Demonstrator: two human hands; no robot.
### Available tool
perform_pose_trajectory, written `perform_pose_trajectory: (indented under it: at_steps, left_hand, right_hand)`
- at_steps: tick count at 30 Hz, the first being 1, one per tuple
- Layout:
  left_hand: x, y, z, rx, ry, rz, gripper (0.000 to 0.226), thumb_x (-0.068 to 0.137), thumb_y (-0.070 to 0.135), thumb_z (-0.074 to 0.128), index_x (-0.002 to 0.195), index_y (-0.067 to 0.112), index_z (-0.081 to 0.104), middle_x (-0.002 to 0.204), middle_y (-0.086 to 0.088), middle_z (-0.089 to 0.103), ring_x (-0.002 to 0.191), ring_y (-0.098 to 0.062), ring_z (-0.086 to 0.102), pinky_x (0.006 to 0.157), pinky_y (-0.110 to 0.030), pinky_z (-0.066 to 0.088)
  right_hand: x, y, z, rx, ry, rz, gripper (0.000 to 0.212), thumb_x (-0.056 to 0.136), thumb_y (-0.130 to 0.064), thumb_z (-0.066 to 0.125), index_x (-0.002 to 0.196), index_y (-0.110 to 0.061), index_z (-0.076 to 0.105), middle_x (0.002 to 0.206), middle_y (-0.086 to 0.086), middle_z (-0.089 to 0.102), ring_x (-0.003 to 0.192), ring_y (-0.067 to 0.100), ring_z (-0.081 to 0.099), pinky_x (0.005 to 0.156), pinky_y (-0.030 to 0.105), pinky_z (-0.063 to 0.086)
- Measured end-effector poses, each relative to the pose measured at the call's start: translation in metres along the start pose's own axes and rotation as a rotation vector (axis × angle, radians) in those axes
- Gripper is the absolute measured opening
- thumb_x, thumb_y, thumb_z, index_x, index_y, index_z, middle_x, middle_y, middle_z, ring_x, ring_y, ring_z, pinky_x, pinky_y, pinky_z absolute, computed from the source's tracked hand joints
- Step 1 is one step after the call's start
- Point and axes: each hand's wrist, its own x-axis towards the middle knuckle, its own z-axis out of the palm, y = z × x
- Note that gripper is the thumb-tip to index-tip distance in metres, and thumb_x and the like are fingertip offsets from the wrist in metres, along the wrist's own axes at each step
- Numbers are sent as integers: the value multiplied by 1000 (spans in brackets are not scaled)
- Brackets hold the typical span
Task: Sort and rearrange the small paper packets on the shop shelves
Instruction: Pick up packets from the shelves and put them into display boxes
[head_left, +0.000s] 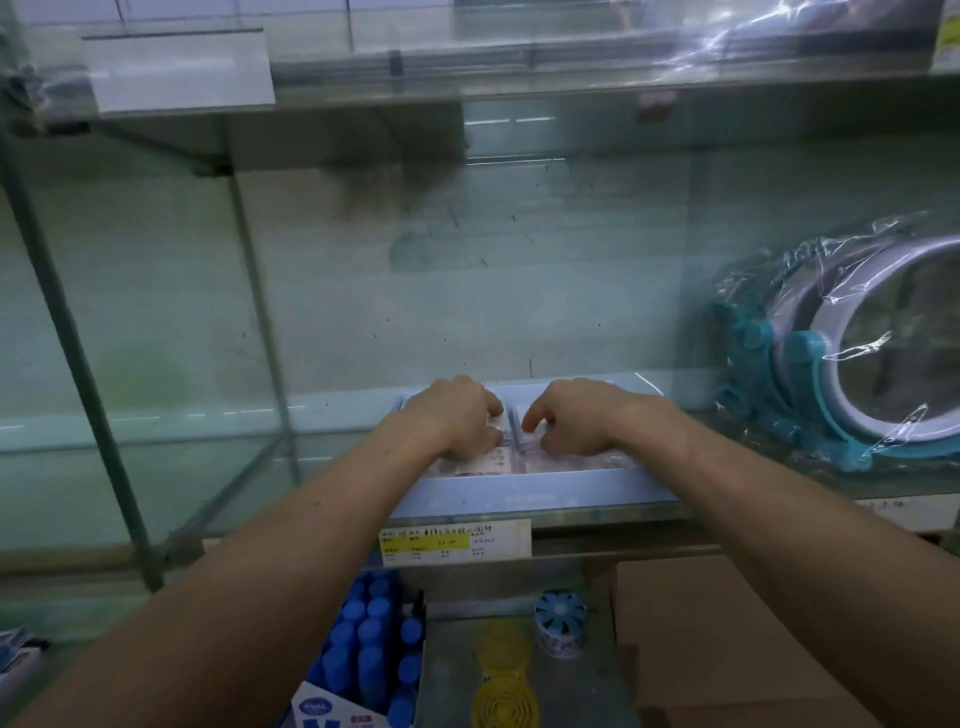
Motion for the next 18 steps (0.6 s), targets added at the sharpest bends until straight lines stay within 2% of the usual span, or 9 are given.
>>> perform_pose_trajectory:
  at_steps: [4,8,12,13,14,16,18]
  left_hand:
    - [1,-1,-4,-19,15,-22,37,90,33,54,121,14,61,126,-7,58,111,-26,56,94,-37,48]
    - [3,-2,1,-38,74,-46,18,88,23,54,95,11,65,100,-7,65,87,-25,60,76,-33,50]
    - [-2,2,0,-20,46,-72,12,88,14,51,81,14,60,99,-7,66,81,-24,57,69,-31,45]
    - [-5,4,-2,4,33,-80,11,89,15,50,82,16,59,104,-6,65,84,-24,56,72,-33,43]
    - [-8,6,-5,14,22,-84,10,90,17,50,92,17,60,112,-4,63,93,-24,56,80,-36,41]
    - [-17,7,-12,-10,20,-109,30,93,23,50,122,20,55,129,-2,55,115,-26,52,96,-42,35]
    - [-31,9,-21,-83,106,-126,40,93,26,50,134,21,49,139,-4,47,125,-28,46,101,-44,33]
  right_hand:
    - [-2,-3,-7,36,-33,35,43,91,-14,51,131,-28,56,136,2,53,117,25,53,101,34,44]
    - [0,-6,-4,-15,25,58,33,91,-8,46,116,-10,68,122,7,64,109,26,60,95,34,49]
    - [-4,-12,-3,-51,-8,94,37,93,-5,41,121,-8,64,129,9,60,115,27,56,101,36,44]
    - [-8,-13,-6,-22,-2,97,39,93,-4,40,125,-9,62,133,8,57,119,27,54,103,34,42]
    - [-12,-15,-8,29,24,105,41,94,-3,40,129,-10,60,136,6,55,122,26,52,105,32,40]
    - [-22,-16,-14,170,131,124,42,93,-4,42,131,-13,57,139,4,53,126,23,50,106,29,37]
    - [-36,-17,-21,336,287,133,39,92,-6,46,128,-12,59,135,4,57,125,21,51,103,26,37]
